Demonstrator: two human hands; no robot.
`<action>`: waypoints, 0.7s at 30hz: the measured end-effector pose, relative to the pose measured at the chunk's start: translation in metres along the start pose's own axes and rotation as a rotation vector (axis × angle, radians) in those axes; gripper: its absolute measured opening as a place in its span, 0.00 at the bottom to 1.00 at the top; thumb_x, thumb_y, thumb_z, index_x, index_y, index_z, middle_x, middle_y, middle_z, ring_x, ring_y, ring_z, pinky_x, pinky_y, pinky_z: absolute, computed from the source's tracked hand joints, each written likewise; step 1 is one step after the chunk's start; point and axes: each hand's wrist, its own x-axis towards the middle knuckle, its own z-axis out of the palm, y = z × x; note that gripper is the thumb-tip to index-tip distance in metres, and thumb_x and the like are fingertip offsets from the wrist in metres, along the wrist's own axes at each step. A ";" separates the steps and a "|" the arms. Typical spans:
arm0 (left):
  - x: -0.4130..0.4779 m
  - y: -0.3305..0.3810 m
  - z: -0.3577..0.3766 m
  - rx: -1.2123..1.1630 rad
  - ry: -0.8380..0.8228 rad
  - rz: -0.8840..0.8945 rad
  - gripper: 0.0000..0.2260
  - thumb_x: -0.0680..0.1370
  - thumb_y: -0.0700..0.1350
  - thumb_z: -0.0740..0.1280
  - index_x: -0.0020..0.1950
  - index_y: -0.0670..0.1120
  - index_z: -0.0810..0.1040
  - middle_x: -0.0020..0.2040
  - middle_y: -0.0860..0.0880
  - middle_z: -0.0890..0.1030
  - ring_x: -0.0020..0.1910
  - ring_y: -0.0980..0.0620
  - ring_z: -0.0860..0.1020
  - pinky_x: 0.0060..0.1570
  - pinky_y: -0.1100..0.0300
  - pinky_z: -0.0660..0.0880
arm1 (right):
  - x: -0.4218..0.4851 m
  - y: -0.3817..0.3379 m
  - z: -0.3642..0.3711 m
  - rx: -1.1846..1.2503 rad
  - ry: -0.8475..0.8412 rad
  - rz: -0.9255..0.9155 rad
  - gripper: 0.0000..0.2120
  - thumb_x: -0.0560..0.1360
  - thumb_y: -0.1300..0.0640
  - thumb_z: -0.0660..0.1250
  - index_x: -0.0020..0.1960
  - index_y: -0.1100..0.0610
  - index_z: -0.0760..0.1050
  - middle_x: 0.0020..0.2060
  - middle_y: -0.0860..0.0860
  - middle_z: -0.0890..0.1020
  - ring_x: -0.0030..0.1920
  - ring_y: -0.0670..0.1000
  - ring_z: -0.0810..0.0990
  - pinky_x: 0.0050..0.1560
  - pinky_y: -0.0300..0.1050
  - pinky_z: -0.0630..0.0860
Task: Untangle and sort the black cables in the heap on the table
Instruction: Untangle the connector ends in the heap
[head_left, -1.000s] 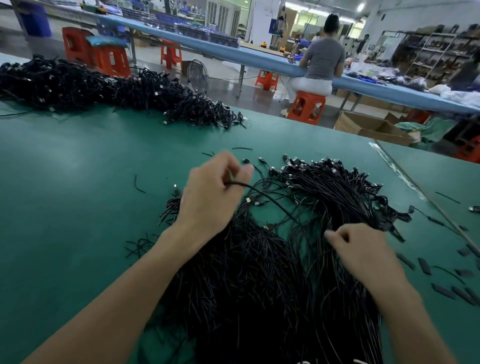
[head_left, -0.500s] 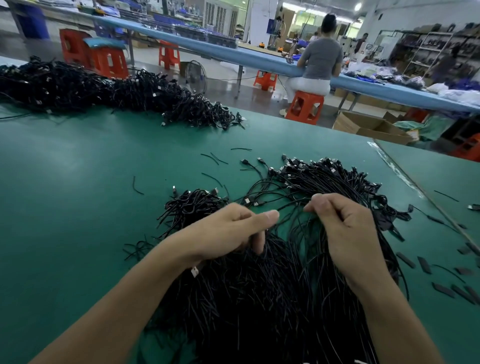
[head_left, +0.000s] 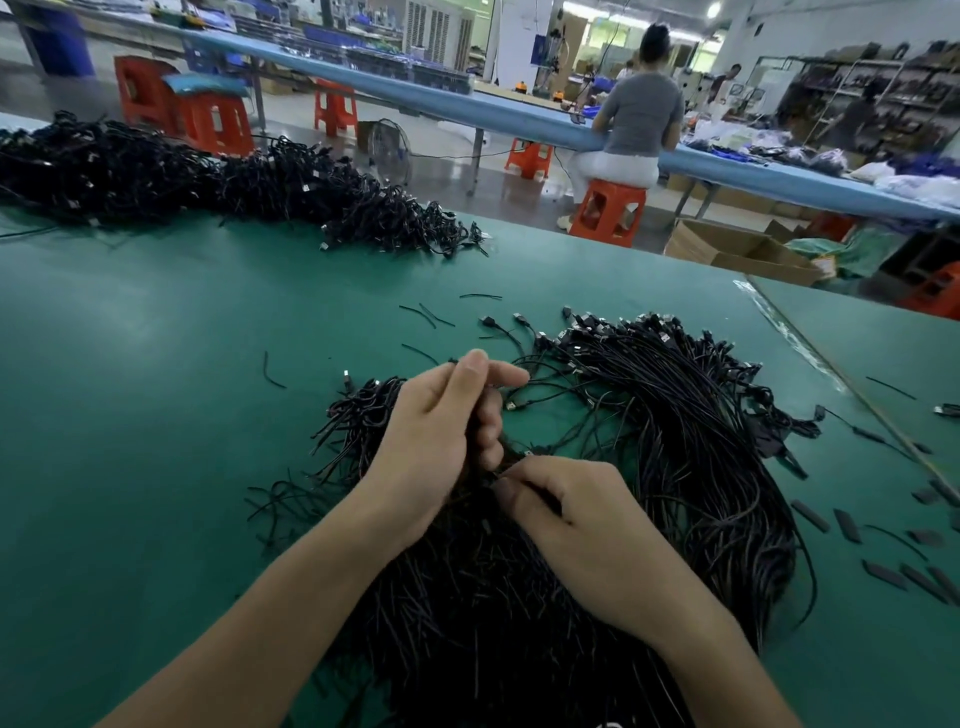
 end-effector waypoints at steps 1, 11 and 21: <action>-0.001 -0.003 0.000 0.148 0.028 0.080 0.16 0.85 0.45 0.57 0.47 0.42 0.83 0.31 0.50 0.75 0.28 0.53 0.73 0.29 0.62 0.75 | -0.001 -0.003 0.000 -0.041 0.000 -0.003 0.12 0.81 0.52 0.63 0.40 0.51 0.77 0.29 0.42 0.74 0.26 0.44 0.68 0.27 0.36 0.63; -0.016 0.005 -0.002 0.442 -0.363 -0.263 0.25 0.83 0.59 0.55 0.31 0.49 0.77 0.20 0.51 0.68 0.17 0.55 0.62 0.18 0.68 0.59 | 0.005 -0.010 -0.036 -0.075 0.297 -0.159 0.08 0.72 0.47 0.74 0.38 0.47 0.80 0.35 0.38 0.79 0.37 0.41 0.76 0.37 0.29 0.68; -0.008 0.027 -0.004 -0.543 -0.368 -0.337 0.21 0.82 0.54 0.58 0.37 0.45 0.81 0.24 0.55 0.70 0.20 0.61 0.65 0.18 0.69 0.65 | 0.010 -0.004 -0.009 0.100 0.135 -0.072 0.13 0.82 0.51 0.62 0.39 0.47 0.76 0.27 0.45 0.73 0.27 0.42 0.66 0.28 0.41 0.63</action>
